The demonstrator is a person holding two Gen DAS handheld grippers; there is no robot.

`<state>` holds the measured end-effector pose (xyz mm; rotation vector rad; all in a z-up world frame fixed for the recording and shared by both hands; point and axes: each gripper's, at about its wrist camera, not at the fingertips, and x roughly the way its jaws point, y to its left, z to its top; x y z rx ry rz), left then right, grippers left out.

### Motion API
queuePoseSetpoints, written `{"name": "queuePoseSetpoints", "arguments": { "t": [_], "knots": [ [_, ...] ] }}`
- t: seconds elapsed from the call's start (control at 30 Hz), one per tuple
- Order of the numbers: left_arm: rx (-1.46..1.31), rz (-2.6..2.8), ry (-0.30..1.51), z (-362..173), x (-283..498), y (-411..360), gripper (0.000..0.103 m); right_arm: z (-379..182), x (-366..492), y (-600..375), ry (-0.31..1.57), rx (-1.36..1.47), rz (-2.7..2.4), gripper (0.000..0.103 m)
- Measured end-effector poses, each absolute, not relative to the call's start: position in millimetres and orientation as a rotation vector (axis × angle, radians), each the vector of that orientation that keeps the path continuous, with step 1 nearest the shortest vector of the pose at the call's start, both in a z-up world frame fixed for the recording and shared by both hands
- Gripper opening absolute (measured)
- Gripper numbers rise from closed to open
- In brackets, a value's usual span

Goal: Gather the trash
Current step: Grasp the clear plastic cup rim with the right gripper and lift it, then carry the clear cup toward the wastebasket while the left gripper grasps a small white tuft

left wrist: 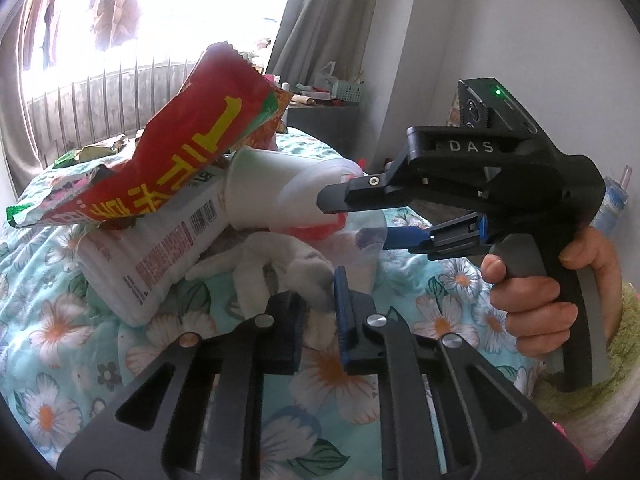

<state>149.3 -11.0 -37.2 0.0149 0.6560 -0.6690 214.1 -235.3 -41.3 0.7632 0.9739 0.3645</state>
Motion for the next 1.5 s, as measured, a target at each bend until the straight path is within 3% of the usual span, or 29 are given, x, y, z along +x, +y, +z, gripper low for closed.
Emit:
{"name": "queuePoseSetpoints", "arguments": {
  "t": [0.67, 1.5],
  "knots": [
    [-0.005, -0.702, 0.641, -24.2, 124.1, 15.5, 0.004, -31.0, 161.1, -251.3, 1.014, 0.839, 0.412, 0.063],
    [-0.071, -0.789, 0.504, 33.1, 88.4, 32.3, 0.003, -13.7, 67.4, -311.4, 0.873, 0.993, 0.294, 0.063]
  ]
}}
